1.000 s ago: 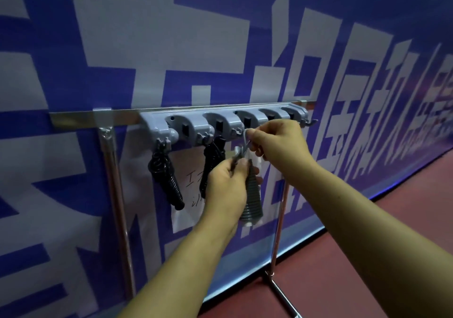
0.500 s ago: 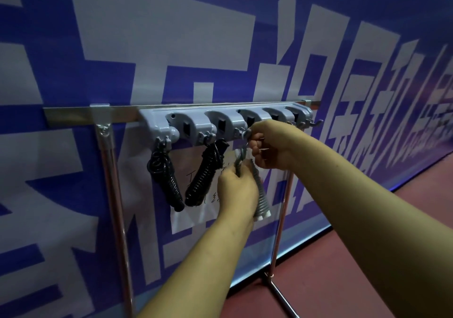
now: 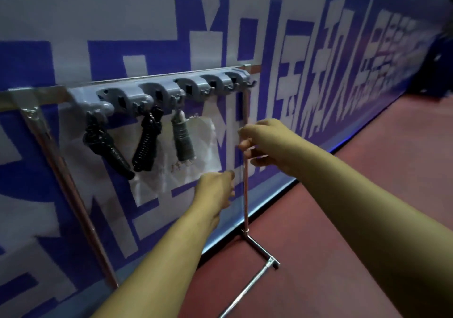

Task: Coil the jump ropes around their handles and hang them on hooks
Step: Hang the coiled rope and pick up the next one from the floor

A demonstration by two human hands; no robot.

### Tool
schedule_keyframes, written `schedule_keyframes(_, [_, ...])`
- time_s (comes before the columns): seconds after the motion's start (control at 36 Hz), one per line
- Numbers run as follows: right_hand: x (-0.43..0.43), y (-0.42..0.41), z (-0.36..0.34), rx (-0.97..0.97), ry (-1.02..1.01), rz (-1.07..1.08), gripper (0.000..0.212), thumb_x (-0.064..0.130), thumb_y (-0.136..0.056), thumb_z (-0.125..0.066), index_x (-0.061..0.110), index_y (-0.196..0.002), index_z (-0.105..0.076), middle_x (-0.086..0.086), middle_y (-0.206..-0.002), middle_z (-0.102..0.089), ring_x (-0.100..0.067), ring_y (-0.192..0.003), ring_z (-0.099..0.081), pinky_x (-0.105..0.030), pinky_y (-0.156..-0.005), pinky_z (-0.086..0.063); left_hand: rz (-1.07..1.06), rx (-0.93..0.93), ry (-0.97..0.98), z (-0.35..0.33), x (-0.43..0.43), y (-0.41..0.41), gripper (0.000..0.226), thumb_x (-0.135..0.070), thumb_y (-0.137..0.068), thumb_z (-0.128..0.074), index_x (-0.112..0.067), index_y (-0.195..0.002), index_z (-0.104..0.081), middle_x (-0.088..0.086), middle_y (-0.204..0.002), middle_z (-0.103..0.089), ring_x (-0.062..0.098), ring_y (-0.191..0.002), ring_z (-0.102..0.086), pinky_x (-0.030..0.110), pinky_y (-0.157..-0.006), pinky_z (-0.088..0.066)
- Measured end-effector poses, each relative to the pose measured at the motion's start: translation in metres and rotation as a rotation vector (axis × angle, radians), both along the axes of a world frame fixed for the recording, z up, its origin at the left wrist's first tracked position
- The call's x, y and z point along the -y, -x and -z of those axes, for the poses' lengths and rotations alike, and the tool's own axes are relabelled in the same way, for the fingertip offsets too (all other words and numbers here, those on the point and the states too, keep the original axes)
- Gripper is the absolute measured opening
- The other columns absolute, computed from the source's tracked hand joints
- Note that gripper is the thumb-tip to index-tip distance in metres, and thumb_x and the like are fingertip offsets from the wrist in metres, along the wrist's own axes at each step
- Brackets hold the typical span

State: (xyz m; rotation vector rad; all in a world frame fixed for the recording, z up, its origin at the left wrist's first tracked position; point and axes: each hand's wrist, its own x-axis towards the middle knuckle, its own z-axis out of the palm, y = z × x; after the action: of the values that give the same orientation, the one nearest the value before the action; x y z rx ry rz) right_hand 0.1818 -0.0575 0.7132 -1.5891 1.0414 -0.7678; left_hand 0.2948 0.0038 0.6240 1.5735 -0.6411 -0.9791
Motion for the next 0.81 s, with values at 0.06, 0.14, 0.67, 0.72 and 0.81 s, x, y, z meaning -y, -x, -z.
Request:
schedule_keyframes(0.06, [-0.005, 0.039, 0.017, -0.020, -0.006, 0.056, 0.020, 0.024, -0.096, -0.061, 0.008, -0.108, -0.065, -0.005, -0.081, -0.066, -0.020, -0.070, -0.062, -0.032, -0.065, -0.049, 0.128, 0.037, 0.023, 0.003, 0.000, 0.030, 0.012, -0.018, -0.097, -0.057, -0.012, -0.088, -0.063, 0.009, -0.076, -0.062, 0.025, -0.072, -0.063, 0.031, -0.062, -0.046])
schedule_keyframes(0.14, [-0.015, 0.108, 0.048, -0.052, -0.032, 0.157, 0.016, 0.025, -0.095, -0.063, 0.011, -0.102, -0.066, -0.004, -0.082, -0.069, -0.020, -0.071, -0.063, -0.032, -0.069, -0.048, 0.336, 0.069, 0.024, 0.013, 0.003, 0.087, 0.013, -0.018, -0.098, -0.054, -0.012, -0.089, -0.062, 0.012, -0.078, -0.062, 0.025, -0.071, -0.061, 0.026, -0.059, -0.043])
schedule_keyframes(0.67, [-0.070, 0.542, 0.494, -0.332, -0.662, 0.778, 0.012, 0.009, -0.092, -0.054, 0.011, -0.086, -0.064, -0.010, -0.078, -0.069, -0.023, -0.067, -0.061, -0.032, -0.065, -0.047, 1.254, 0.378, -0.481, 0.433, 0.053, 0.469, 0.023, -0.010, -0.099, -0.051, -0.004, -0.085, -0.068, 0.012, -0.077, -0.067, 0.024, -0.064, -0.062, 0.026, -0.057, -0.044])
schedule_keyframes(0.72, [-0.077, 0.561, 0.542, -0.452, -0.692, 0.714, 0.015, 0.011, -0.092, -0.056, 0.009, -0.081, -0.066, -0.016, -0.080, -0.071, -0.025, -0.068, -0.061, -0.032, -0.064, -0.049, 1.276, 0.440, -0.505, 0.476, 0.052, 0.482, 0.022, -0.005, -0.097, -0.050, -0.004, -0.083, -0.068, 0.013, -0.075, -0.066, 0.024, -0.063, -0.060, 0.025, -0.055, -0.043])
schedule_keyframes(0.81, [-0.091, 0.588, 0.614, -0.659, -0.714, 0.600, 0.017, 0.016, -0.090, -0.061, 0.004, -0.084, -0.072, -0.021, -0.091, -0.074, -0.035, -0.083, -0.068, -0.038, -0.080, -0.057, 1.397, 0.604, -0.450, 0.546, 0.044, 0.498, 0.023, -0.003, -0.092, -0.054, -0.015, -0.078, -0.067, 0.005, -0.074, -0.067, 0.022, -0.066, -0.062, 0.023, -0.063, -0.048])
